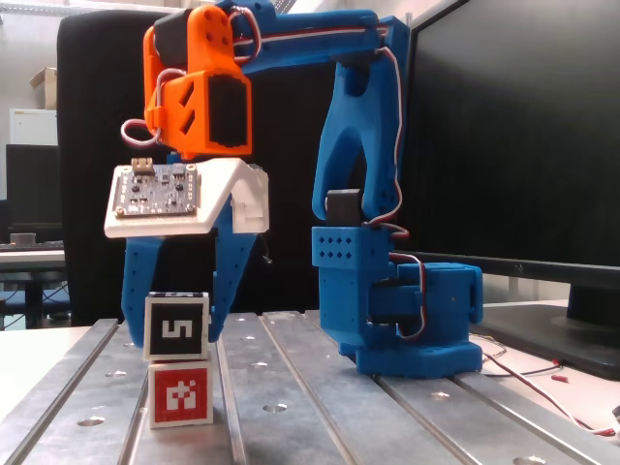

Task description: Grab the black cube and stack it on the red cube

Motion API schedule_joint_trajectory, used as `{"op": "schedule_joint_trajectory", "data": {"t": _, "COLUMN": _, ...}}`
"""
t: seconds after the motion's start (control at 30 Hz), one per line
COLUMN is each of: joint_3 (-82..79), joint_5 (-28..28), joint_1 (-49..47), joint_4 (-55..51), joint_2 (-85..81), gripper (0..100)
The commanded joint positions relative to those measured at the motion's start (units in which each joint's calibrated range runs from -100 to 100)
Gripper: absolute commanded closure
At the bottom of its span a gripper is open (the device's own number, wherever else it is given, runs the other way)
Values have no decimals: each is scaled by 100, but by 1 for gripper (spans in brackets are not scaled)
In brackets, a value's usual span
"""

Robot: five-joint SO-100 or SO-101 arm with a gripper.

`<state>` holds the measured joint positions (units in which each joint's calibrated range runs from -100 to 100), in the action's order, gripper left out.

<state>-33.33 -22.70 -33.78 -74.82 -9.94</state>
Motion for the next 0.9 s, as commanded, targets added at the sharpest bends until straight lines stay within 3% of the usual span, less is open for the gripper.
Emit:
{"op": "schedule_joint_trajectory", "data": {"t": 0.0, "joint_3": 0, "joint_5": -29, "joint_1": 0, "joint_4": 47, "joint_2": -117, "gripper": 83}}
{"op": "schedule_joint_trajectory", "data": {"t": 0.87, "joint_3": 36, "joint_5": -124, "joint_1": -74, "joint_4": -13, "joint_2": -117, "gripper": 83}}
